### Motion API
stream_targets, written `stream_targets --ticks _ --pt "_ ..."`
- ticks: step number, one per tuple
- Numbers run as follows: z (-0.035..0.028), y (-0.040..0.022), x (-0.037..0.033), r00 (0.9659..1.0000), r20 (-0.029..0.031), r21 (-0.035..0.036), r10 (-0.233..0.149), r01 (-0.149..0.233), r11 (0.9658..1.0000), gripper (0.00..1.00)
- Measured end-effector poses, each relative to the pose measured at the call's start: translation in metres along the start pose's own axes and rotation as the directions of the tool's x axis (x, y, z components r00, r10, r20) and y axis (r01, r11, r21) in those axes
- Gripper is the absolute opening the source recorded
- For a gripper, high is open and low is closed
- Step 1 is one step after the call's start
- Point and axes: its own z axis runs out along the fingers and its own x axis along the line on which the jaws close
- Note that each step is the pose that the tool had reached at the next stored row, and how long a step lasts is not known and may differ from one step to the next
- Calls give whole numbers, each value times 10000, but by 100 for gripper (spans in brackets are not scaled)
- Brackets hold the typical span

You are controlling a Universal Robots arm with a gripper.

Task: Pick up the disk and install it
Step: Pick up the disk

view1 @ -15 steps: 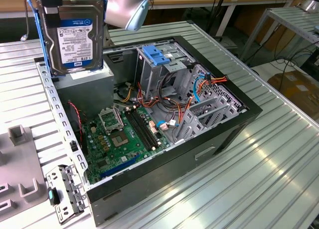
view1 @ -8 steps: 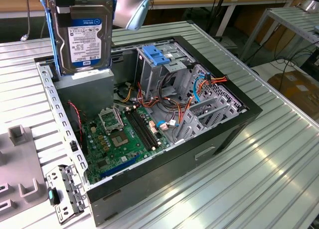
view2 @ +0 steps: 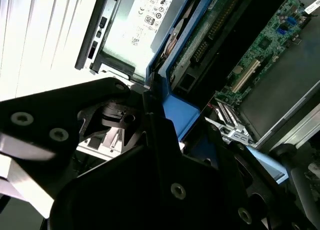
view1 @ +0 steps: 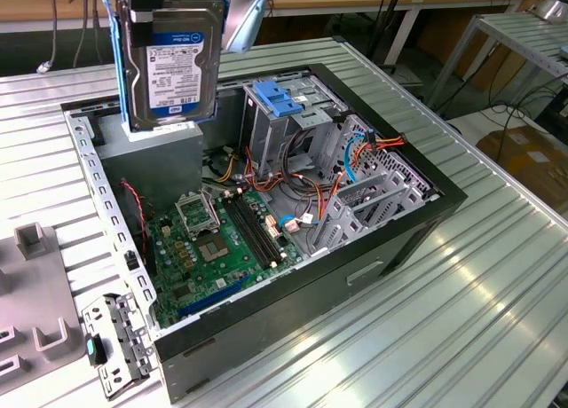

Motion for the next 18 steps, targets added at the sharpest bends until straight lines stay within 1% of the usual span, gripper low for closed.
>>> stream_targets --ticks 3,5,9,10,12,13,14,15,17,18 --pt "3 -46 14 10000 -4 0 15 -15 10000 37" --pt "9 -80 57 10000 -2 1 29 -29 10000 37" --pt "22 -113 126 10000 -2 1 35 -35 10000 37" --pt "29 -114 137 10000 -1 16 37 -37 10000 37" --pt "45 -115 160 10000 2 89 51 -51 9999 37" --pt "59 -115 178 10000 7 187 64 -64 9998 37" --pt "70 -118 187 10000 11 226 64 -64 9997 37" --pt "80 -127 206 10000 11 236 64 -64 9997 37" --pt "90 -149 222 10000 11 241 64 -64 9997 37" --pt "96 -177 232 10000 10 239 65 -65 9997 37"
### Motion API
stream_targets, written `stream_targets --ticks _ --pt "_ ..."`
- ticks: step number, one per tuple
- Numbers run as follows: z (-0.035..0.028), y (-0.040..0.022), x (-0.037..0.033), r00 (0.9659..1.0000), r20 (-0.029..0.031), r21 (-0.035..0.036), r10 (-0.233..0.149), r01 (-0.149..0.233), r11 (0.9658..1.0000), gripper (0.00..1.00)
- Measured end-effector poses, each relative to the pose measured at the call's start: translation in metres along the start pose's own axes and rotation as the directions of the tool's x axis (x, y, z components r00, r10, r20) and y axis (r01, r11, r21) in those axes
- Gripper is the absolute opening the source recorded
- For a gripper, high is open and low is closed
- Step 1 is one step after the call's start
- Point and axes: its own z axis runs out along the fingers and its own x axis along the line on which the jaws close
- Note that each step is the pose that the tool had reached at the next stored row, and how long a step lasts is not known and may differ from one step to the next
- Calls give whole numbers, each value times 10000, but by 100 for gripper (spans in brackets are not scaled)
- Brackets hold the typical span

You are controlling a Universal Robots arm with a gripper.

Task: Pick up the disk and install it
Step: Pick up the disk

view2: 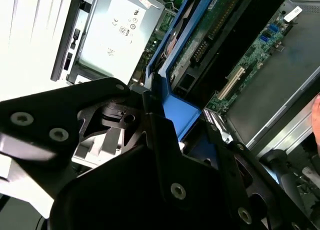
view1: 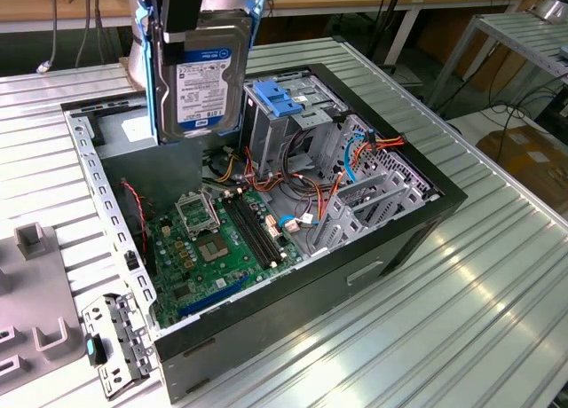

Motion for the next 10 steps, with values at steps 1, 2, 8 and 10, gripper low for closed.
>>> stream_targets --ticks 1,2,8,10 --pt "4 -19 5 10000 -1 0 -1 1 10000 37" --pt "9 -37 12 10000 1 1 0 0 10000 37" --pt "36 -145 60 10000 0 1 0 0 10000 37" --pt "43 -162 68 10000 2 2 0 0 10000 37"
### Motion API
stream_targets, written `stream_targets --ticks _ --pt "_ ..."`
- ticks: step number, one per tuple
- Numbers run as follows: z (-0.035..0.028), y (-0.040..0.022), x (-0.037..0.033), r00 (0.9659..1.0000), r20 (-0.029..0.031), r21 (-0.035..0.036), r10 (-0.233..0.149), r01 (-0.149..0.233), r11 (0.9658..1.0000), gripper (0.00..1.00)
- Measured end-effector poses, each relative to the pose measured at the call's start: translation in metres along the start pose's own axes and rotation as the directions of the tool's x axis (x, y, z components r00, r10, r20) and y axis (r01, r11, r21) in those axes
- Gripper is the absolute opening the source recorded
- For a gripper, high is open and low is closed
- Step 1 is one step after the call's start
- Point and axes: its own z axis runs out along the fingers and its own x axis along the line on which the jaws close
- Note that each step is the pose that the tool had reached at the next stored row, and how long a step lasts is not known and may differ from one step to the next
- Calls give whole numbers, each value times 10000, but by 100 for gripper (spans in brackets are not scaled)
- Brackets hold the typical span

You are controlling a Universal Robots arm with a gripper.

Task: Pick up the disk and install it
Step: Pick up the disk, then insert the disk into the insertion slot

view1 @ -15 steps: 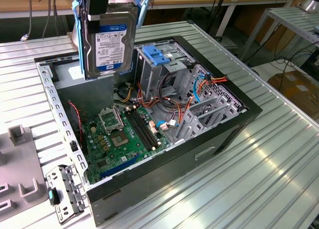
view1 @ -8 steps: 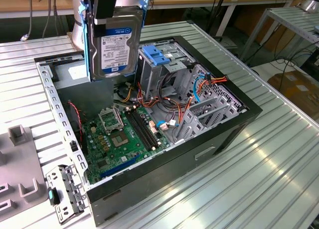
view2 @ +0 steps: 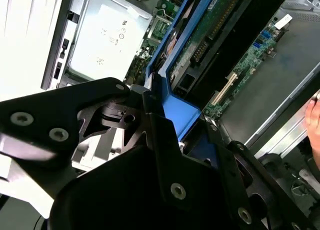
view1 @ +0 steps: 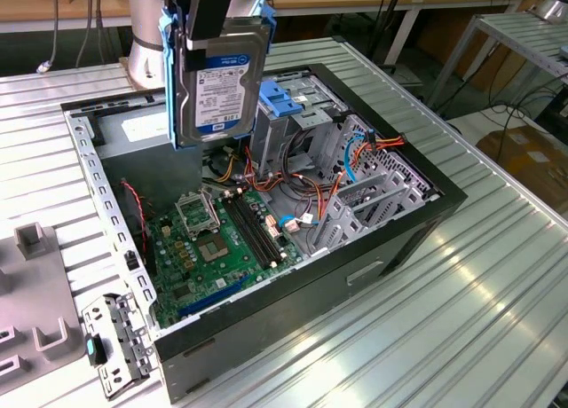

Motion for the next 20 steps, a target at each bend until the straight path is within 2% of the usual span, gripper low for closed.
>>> stream_targets --ticks 20 --pt "1 -17 4 10000 0 0 -2 2 10000 37"
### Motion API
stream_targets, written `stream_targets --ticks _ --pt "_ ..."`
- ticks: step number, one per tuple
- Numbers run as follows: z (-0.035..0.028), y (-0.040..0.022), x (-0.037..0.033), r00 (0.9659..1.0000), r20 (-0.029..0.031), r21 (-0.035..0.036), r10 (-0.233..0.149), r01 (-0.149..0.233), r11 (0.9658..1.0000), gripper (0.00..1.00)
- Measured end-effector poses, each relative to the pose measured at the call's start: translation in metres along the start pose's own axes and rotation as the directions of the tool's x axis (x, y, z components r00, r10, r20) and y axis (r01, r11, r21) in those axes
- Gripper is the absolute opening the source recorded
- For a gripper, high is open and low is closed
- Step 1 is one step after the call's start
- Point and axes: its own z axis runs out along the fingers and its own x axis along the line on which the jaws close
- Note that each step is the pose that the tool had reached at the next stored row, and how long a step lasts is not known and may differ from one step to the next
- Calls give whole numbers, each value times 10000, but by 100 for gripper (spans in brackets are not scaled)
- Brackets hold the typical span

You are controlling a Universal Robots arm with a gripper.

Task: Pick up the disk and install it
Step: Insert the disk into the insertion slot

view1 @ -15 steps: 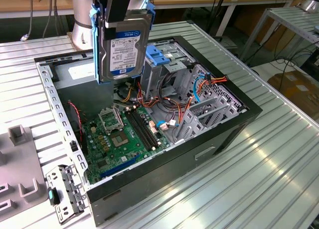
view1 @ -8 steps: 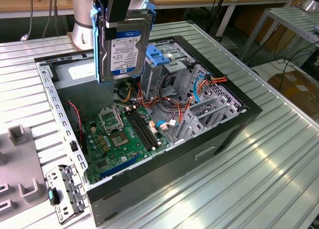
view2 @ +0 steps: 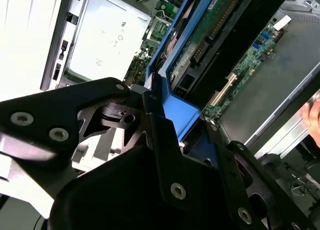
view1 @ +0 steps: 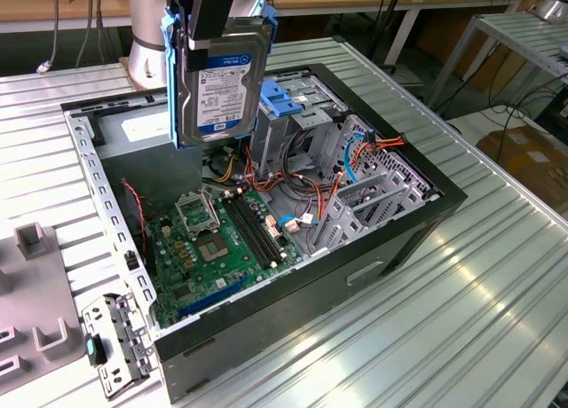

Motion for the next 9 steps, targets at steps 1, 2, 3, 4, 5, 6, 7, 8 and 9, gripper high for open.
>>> stream_targets --ticks 1,2,3,4,5,6,7,8,9 --pt "0 0 13 10000 -3 -1 2 -2 10000 37" --pt "1 -2 38 10000 -2 0 0 0 10000 37" --pt "2 -3 57 10000 -1 0 2 -2 10000 37" --pt "1 -3 71 10000 -2 0 1 -1 10000 37" --pt "2 -4 82 10000 -2 0 2 -2 10000 37" --pt "2 -4 92 10000 -2 0 2 -2 10000 37" --pt "2 -5 105 10000 -3 0 1 -1 10000 37" --pt "3 -6 114 10000 -3 0 1 -1 10000 37" --pt "3 -6 123 10000 -3 0 1 -1 10000 37"
